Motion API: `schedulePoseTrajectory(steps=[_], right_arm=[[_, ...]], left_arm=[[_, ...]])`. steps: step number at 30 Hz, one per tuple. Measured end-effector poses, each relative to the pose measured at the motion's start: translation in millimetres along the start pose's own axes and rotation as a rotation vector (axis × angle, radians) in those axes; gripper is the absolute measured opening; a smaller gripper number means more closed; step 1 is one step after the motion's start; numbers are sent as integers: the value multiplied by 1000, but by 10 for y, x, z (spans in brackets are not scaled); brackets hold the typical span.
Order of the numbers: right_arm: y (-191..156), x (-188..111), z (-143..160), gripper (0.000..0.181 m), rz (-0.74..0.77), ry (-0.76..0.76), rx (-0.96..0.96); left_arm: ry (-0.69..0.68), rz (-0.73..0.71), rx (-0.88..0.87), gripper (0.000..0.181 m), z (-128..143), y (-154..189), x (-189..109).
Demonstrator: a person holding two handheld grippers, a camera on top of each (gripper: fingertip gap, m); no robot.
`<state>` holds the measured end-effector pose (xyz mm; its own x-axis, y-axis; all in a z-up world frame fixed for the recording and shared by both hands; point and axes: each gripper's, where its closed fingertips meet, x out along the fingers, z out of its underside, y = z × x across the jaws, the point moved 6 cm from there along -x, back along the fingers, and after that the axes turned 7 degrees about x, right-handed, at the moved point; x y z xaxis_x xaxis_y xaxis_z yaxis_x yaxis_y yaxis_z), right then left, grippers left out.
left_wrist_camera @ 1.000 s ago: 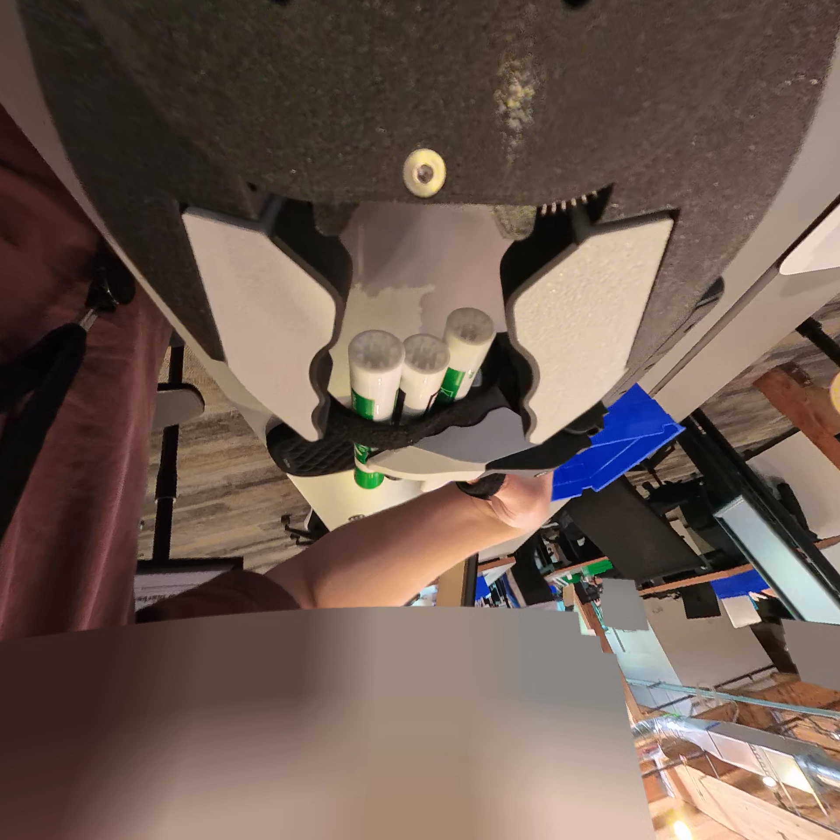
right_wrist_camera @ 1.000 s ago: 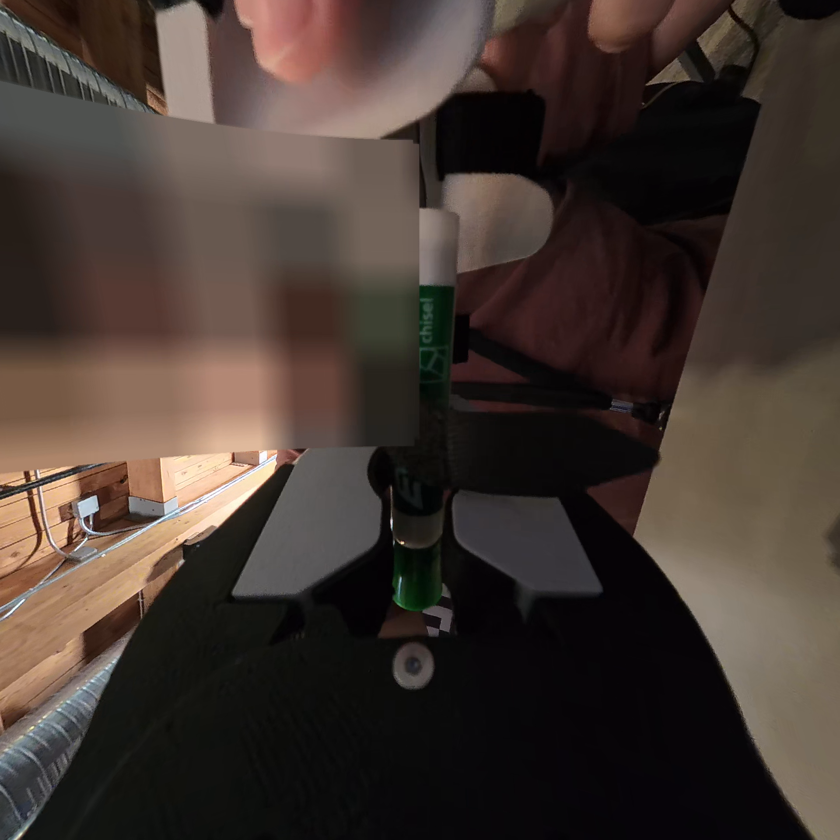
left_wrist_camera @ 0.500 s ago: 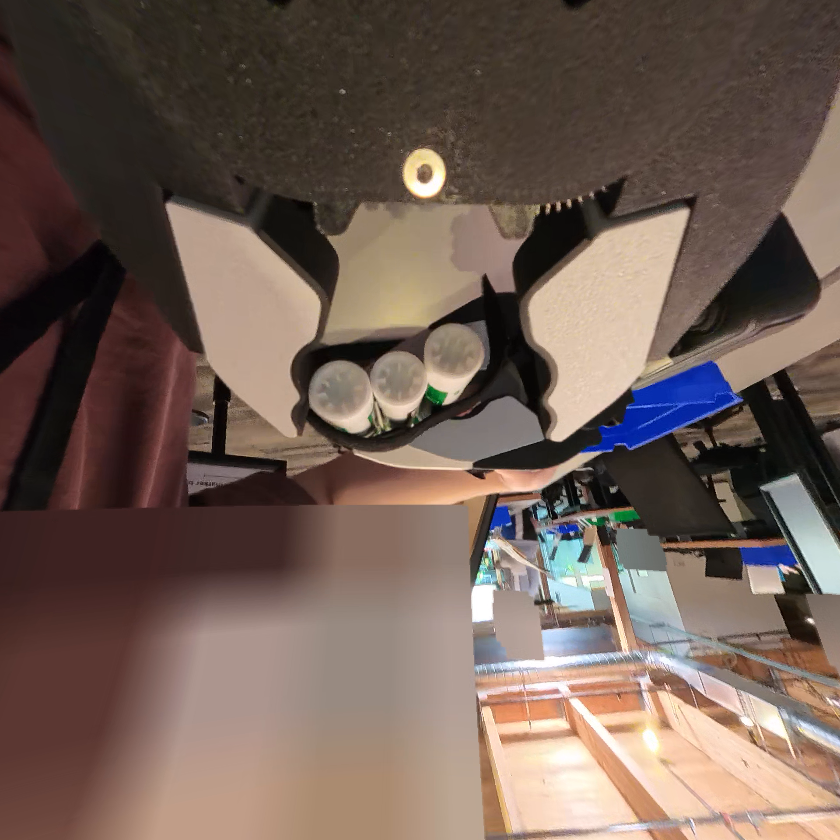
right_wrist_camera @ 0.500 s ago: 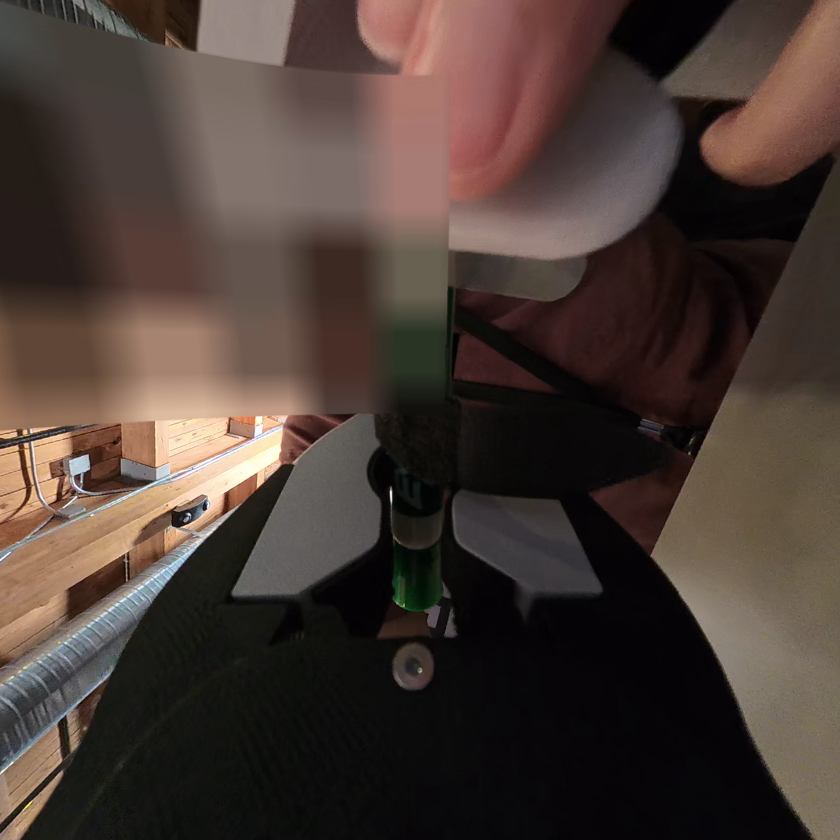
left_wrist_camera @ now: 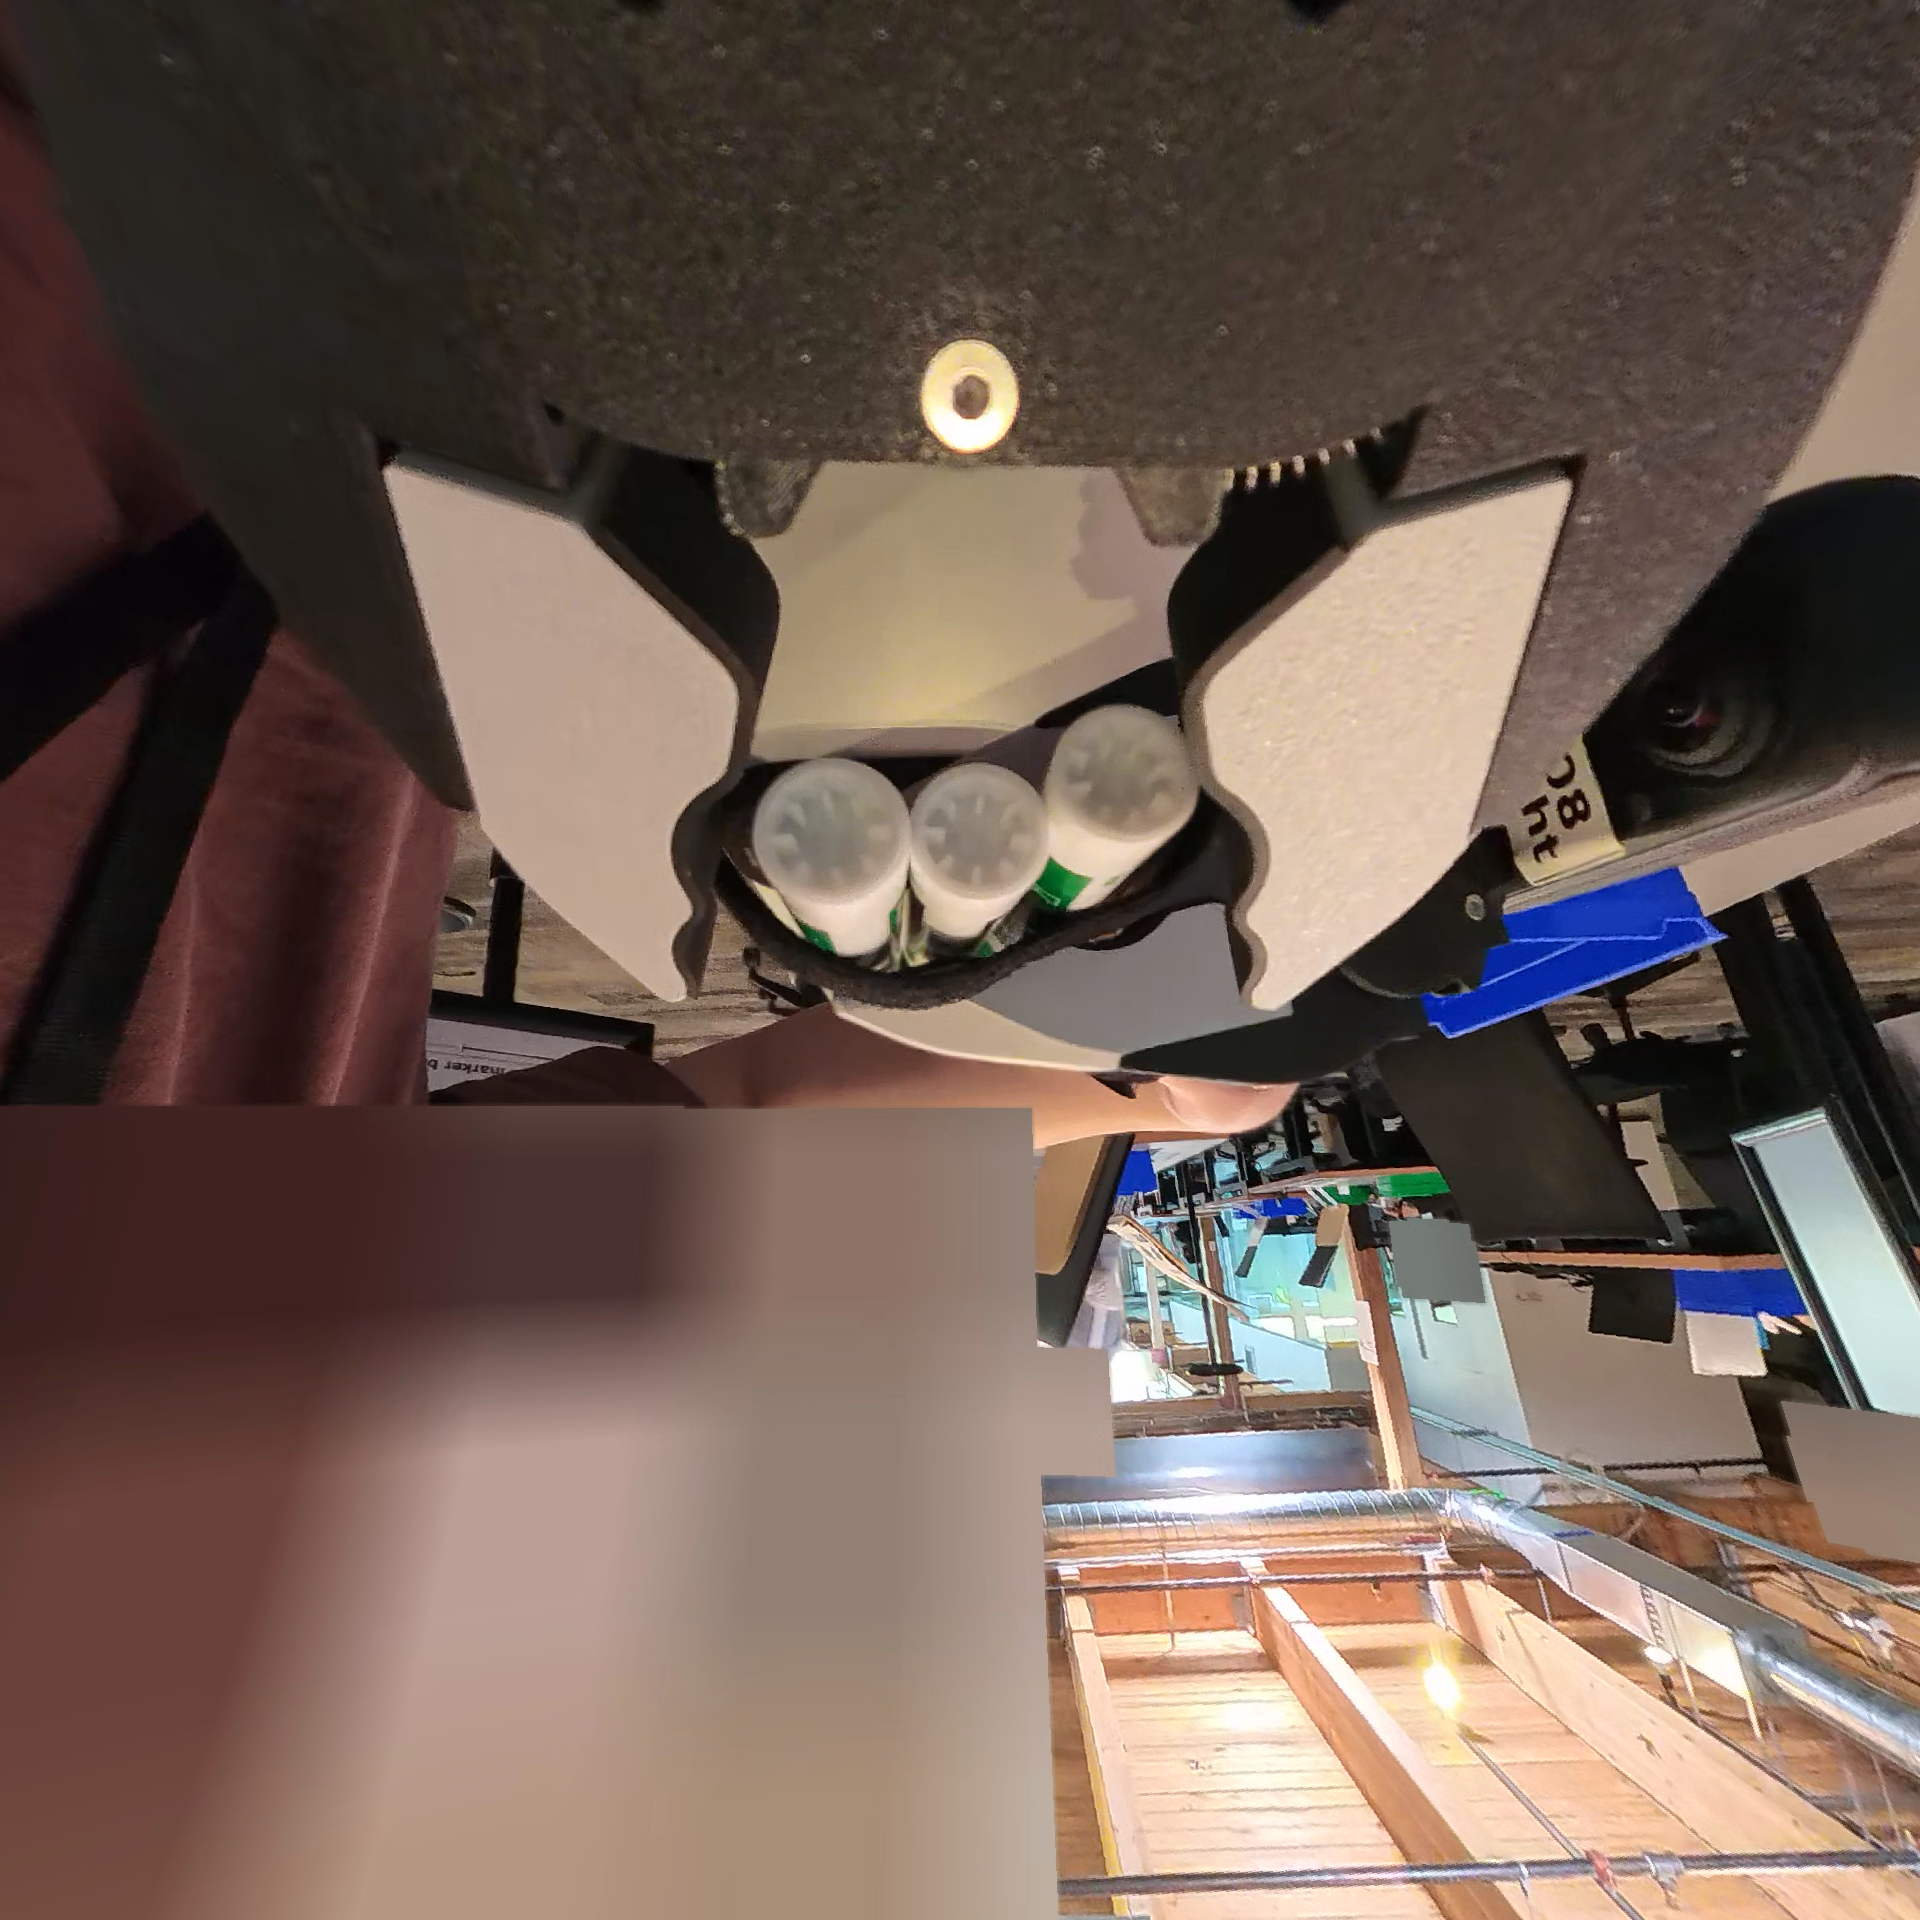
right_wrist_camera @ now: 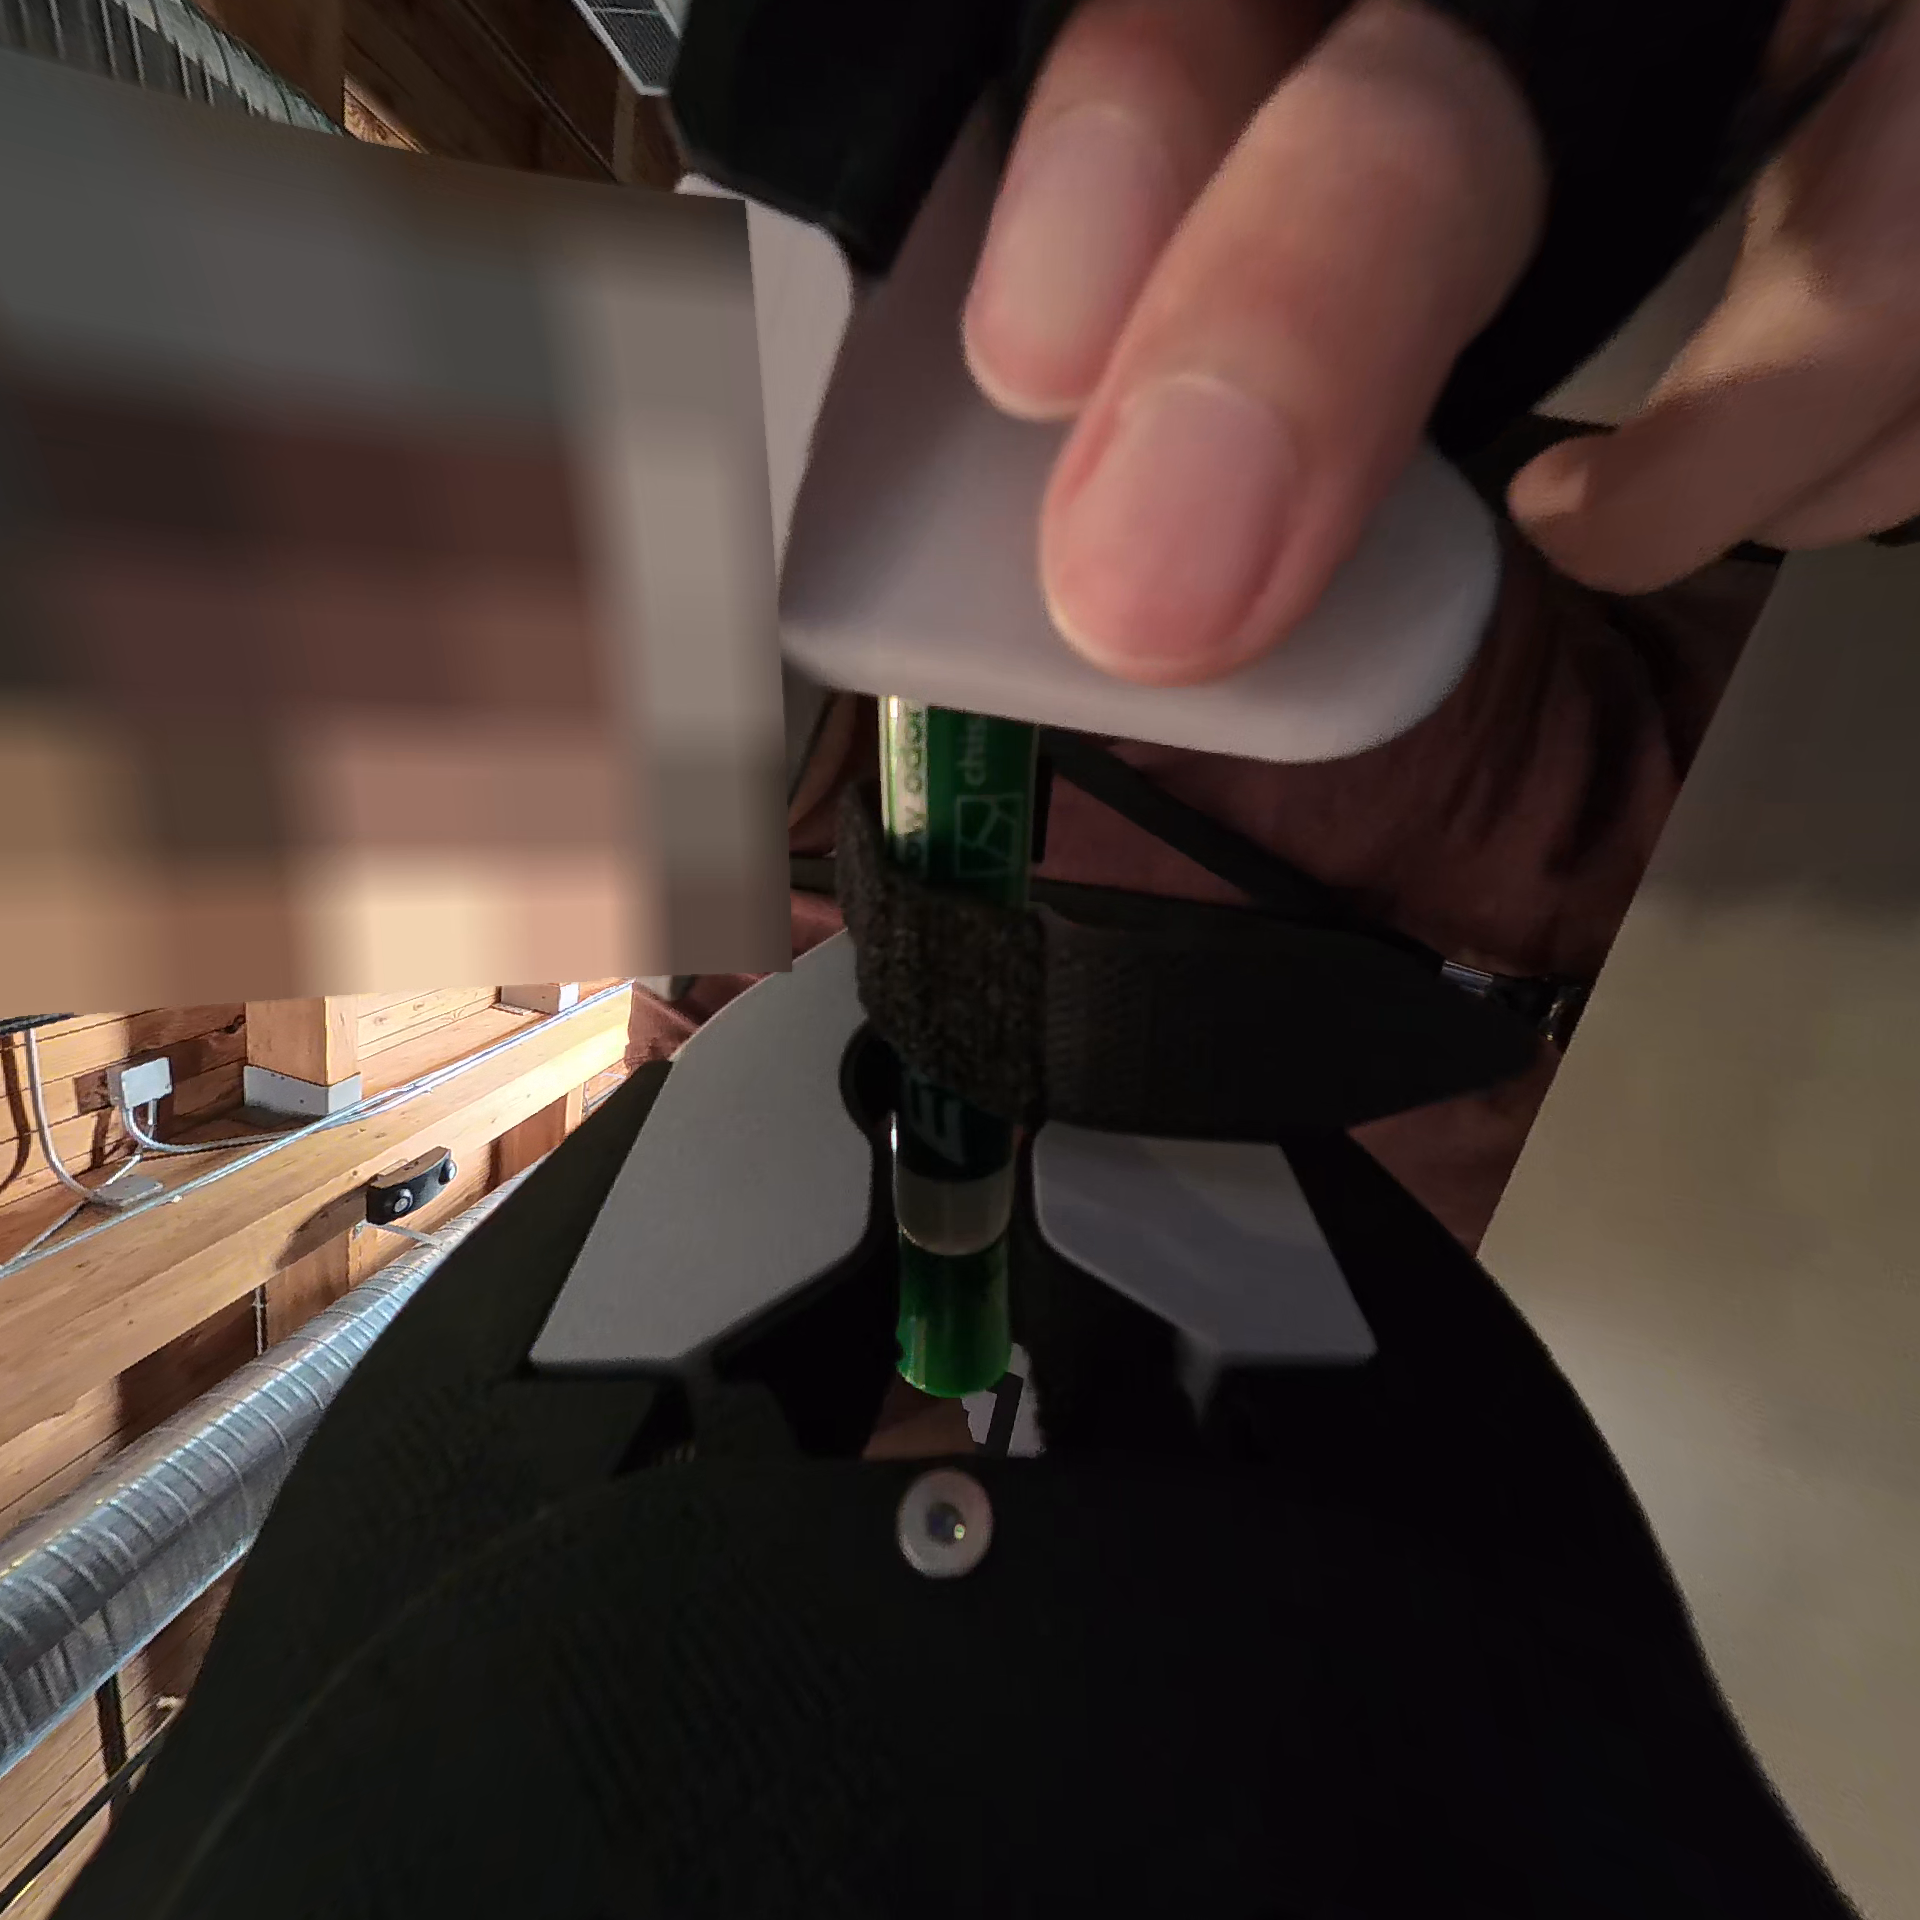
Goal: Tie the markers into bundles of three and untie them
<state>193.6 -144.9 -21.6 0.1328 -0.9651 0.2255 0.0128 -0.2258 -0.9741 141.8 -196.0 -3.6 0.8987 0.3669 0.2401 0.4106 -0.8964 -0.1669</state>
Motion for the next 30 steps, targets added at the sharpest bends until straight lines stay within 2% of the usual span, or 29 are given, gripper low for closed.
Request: schedulePoseTrajectory(steps=[5, 19, 30], right_arm=[[-25, 3, -4, 18, 4, 1, -18], [-54, 27, -6, 18, 25, -23, -37], [-66, -8, -19, 19, 58, -7, -48]], left_arm=[[85, -49, -15, 94, -27, 6, -1], [34, 1, -11, 83, 56, 31, 18], [13, -26, -3, 80, 55, 15, 3]])
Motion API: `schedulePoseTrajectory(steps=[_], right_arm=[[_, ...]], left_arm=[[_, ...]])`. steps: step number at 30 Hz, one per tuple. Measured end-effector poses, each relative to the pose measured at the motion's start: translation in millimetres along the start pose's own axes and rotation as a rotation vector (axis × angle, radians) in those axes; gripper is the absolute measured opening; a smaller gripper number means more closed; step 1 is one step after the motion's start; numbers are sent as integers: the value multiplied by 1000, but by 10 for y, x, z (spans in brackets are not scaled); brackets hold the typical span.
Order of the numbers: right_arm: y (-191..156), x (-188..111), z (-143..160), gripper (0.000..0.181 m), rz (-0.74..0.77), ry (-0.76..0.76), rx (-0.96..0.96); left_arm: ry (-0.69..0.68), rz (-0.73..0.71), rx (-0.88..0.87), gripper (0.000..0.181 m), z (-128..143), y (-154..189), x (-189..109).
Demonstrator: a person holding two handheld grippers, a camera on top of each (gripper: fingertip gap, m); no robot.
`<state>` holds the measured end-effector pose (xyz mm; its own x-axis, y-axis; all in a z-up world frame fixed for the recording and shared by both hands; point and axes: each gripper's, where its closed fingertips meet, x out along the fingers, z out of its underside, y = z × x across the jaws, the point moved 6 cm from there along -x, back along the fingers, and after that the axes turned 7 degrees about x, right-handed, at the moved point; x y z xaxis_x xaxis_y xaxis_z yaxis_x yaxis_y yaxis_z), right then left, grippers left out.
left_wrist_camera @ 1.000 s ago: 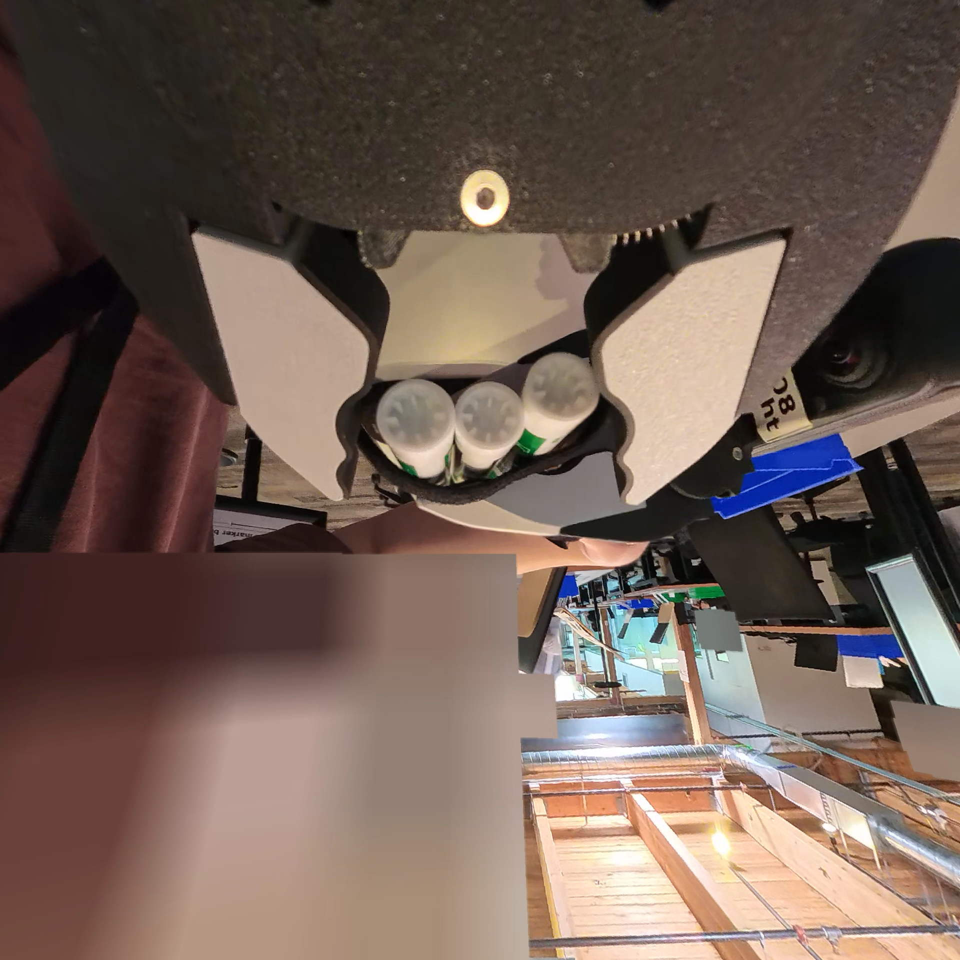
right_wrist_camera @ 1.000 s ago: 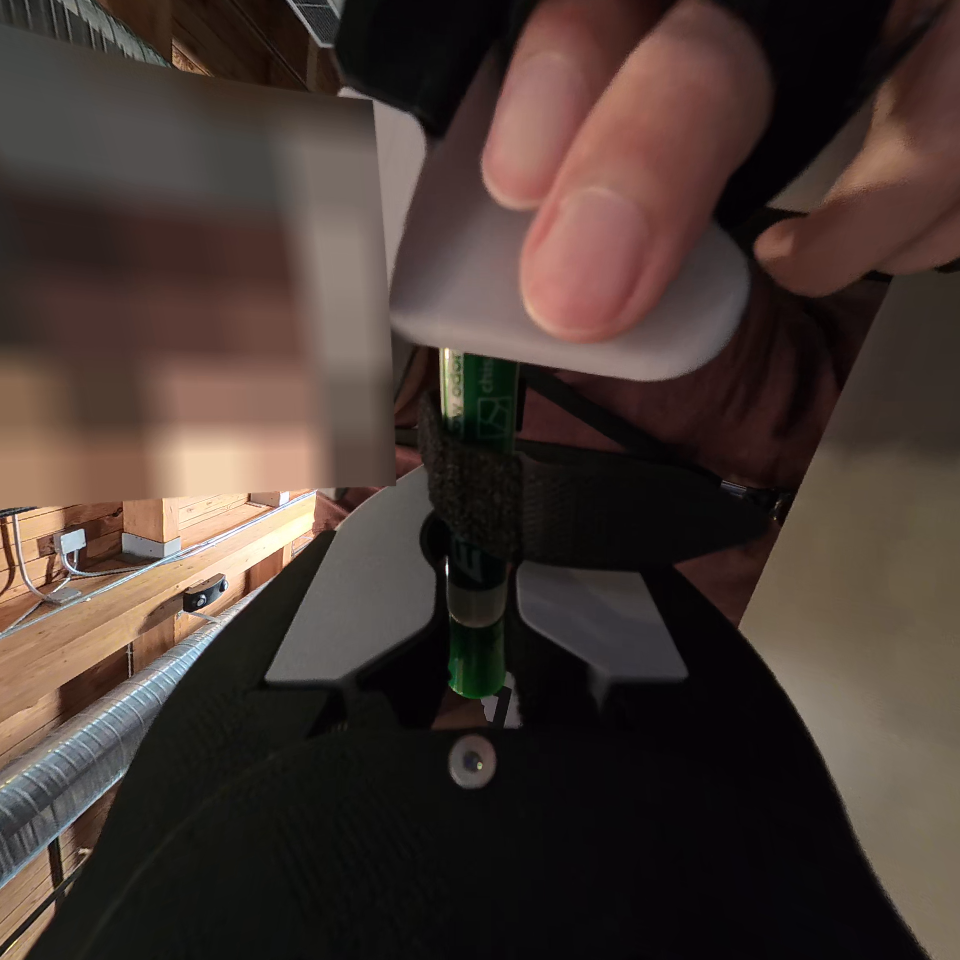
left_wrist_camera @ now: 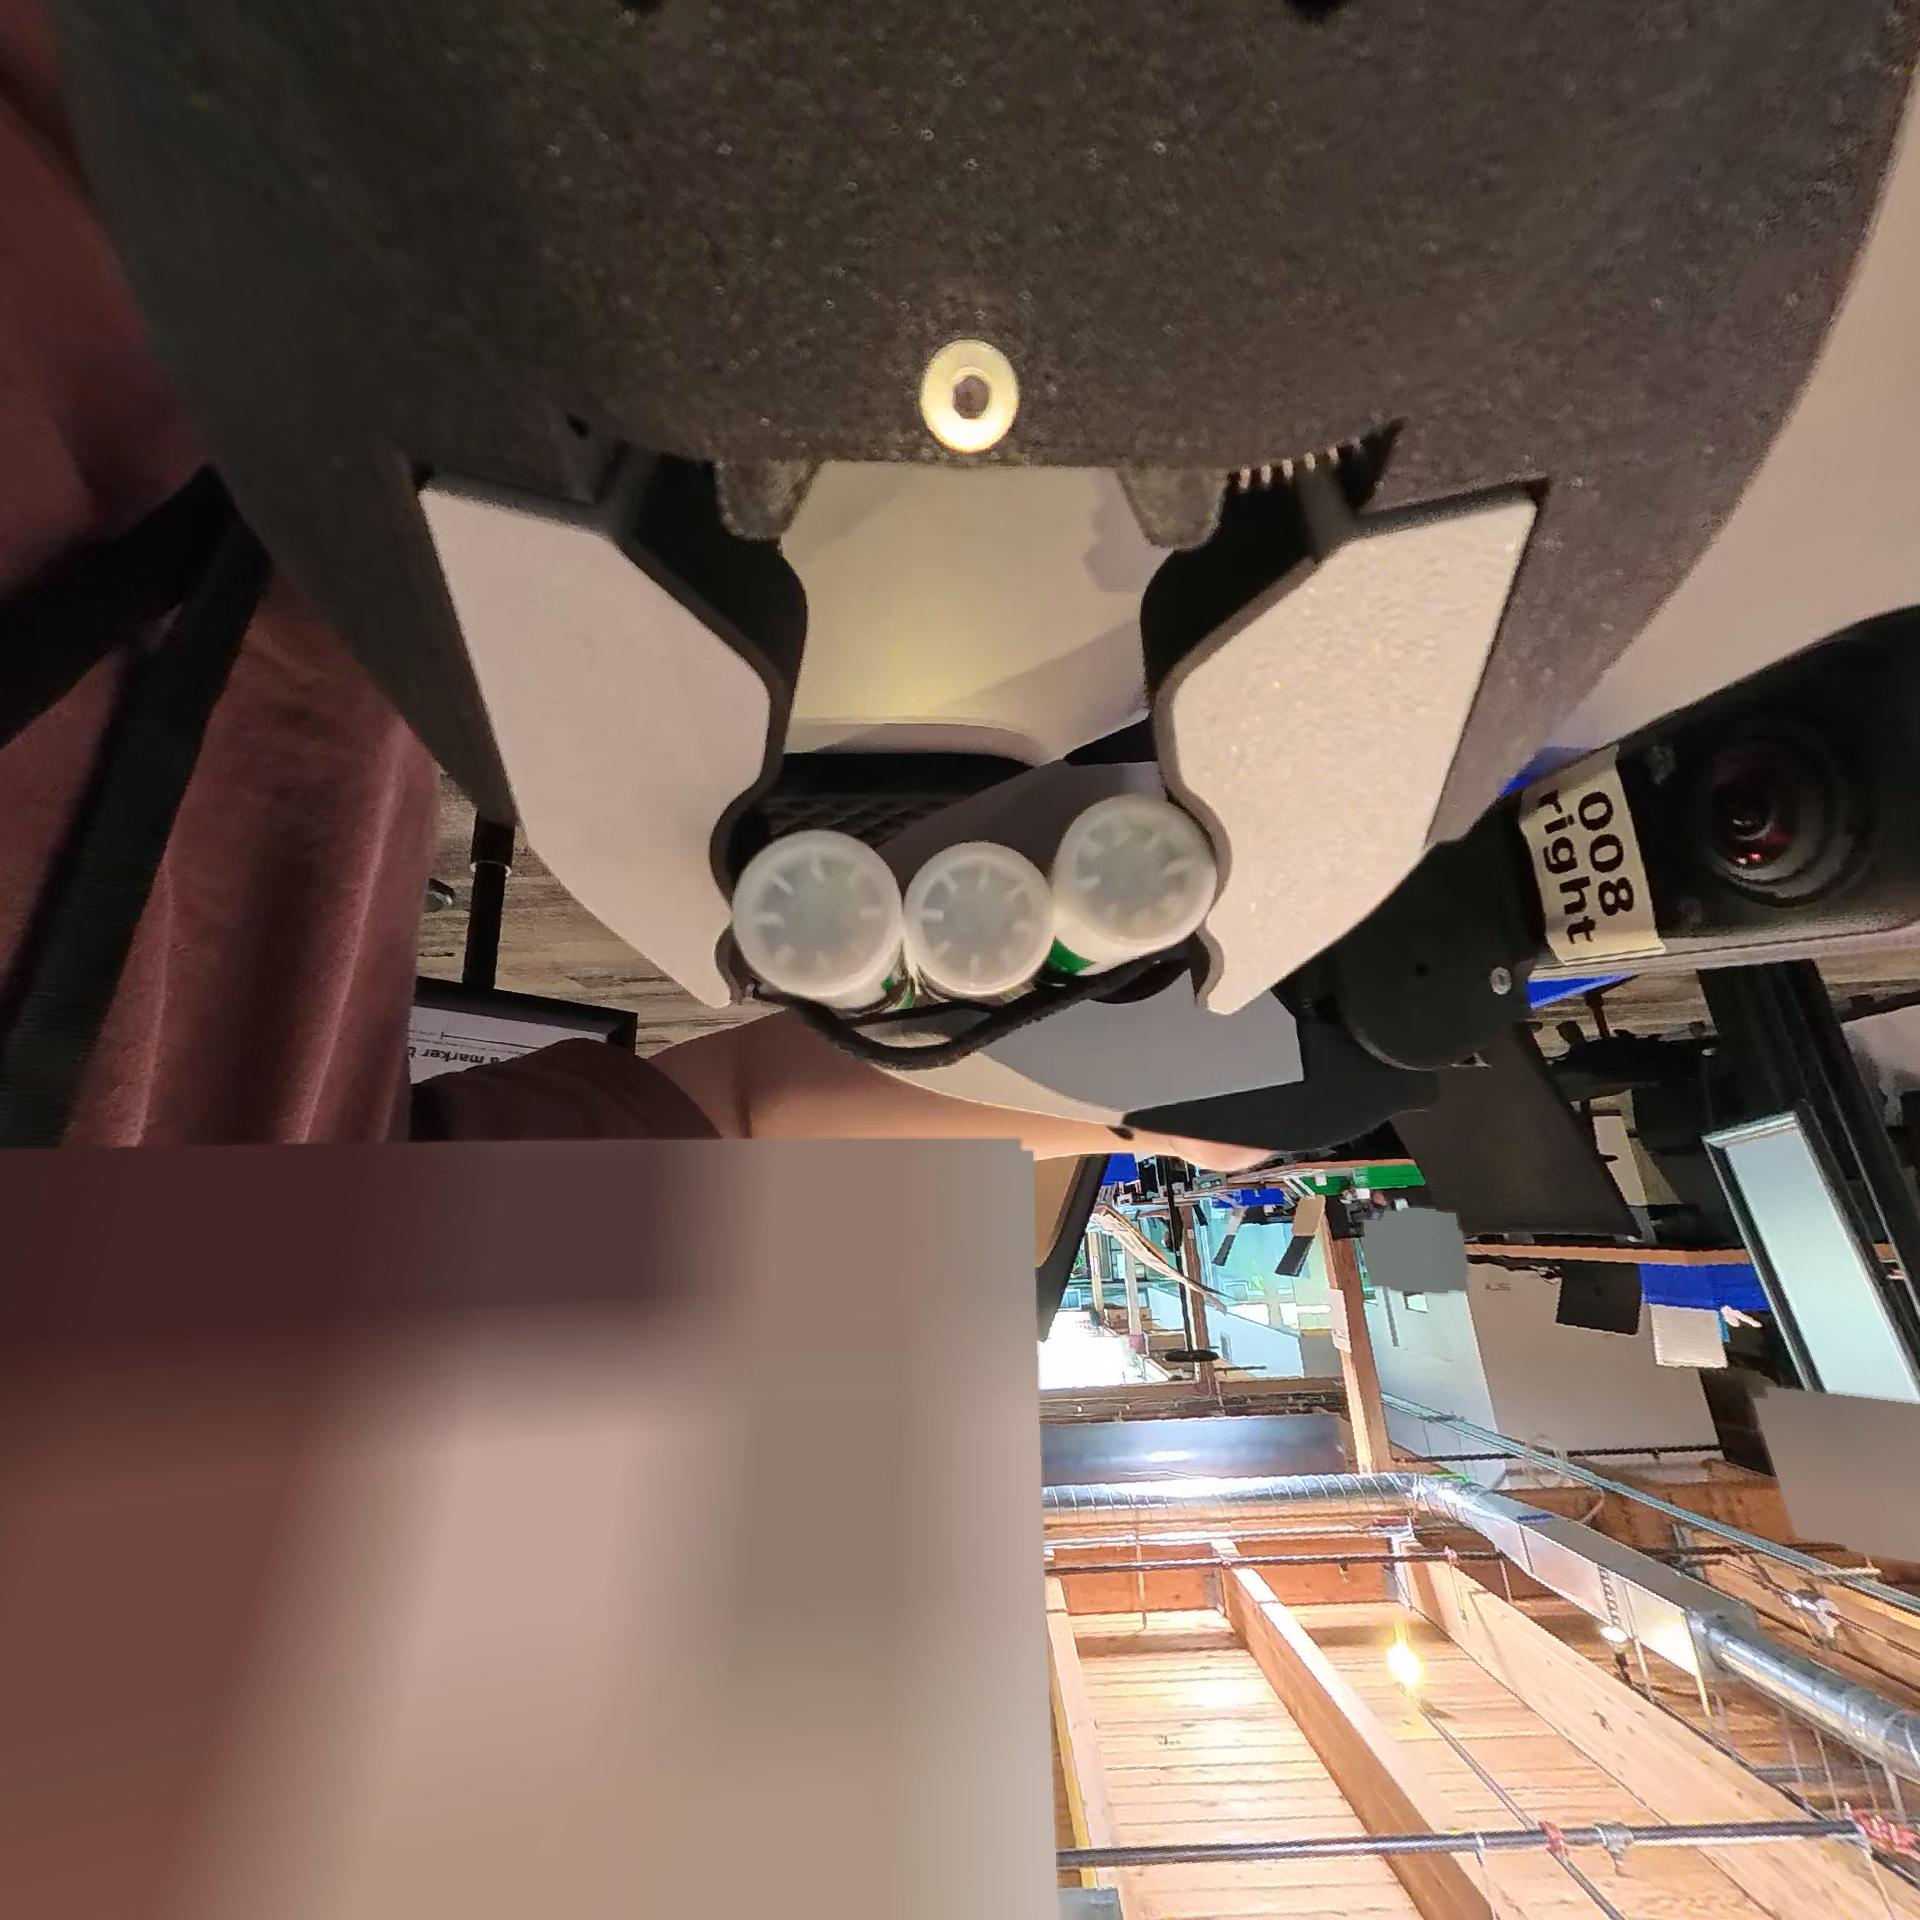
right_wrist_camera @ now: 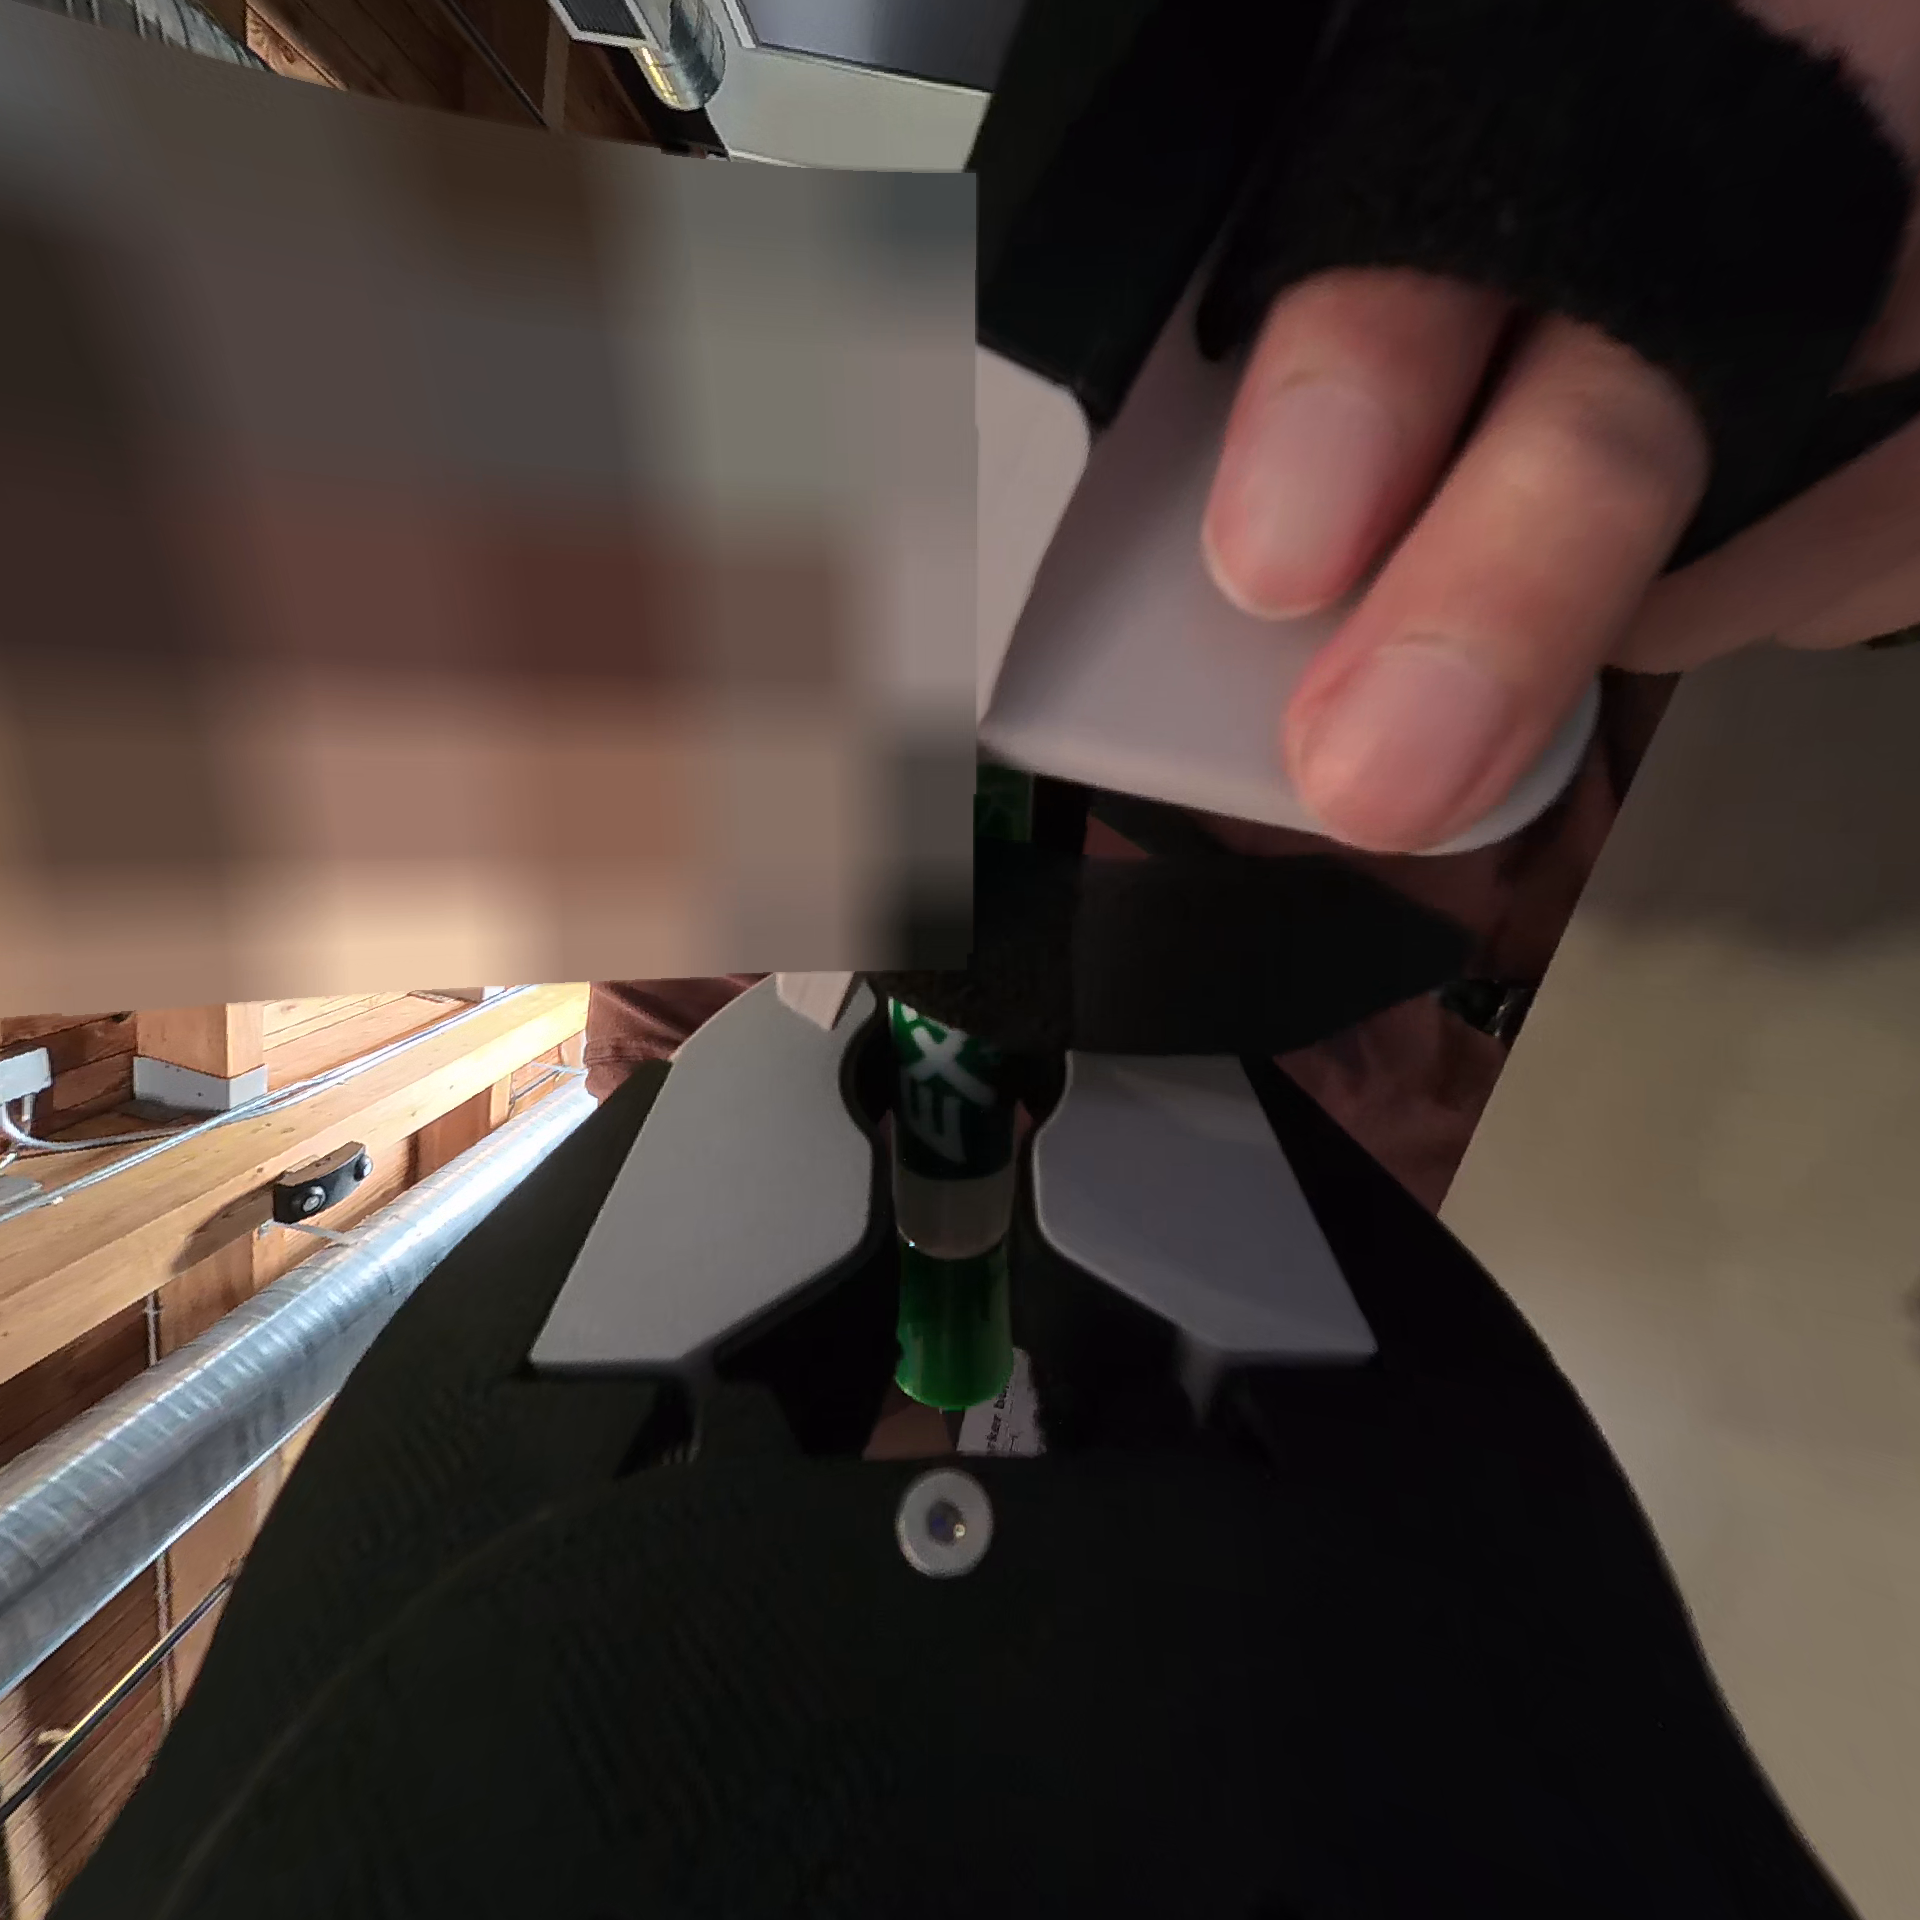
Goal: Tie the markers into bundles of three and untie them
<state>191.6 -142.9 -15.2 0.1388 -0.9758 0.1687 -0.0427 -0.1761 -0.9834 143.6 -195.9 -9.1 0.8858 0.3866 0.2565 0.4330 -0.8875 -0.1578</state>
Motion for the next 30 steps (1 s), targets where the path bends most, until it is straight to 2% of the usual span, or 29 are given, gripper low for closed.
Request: schedulePoseTrajectory(steps=[30], right_arm=[[-79, -129, -50, 19, 77, 59, -7]], left_arm=[[49, -76, -182, 75, -14, -157, -68]])
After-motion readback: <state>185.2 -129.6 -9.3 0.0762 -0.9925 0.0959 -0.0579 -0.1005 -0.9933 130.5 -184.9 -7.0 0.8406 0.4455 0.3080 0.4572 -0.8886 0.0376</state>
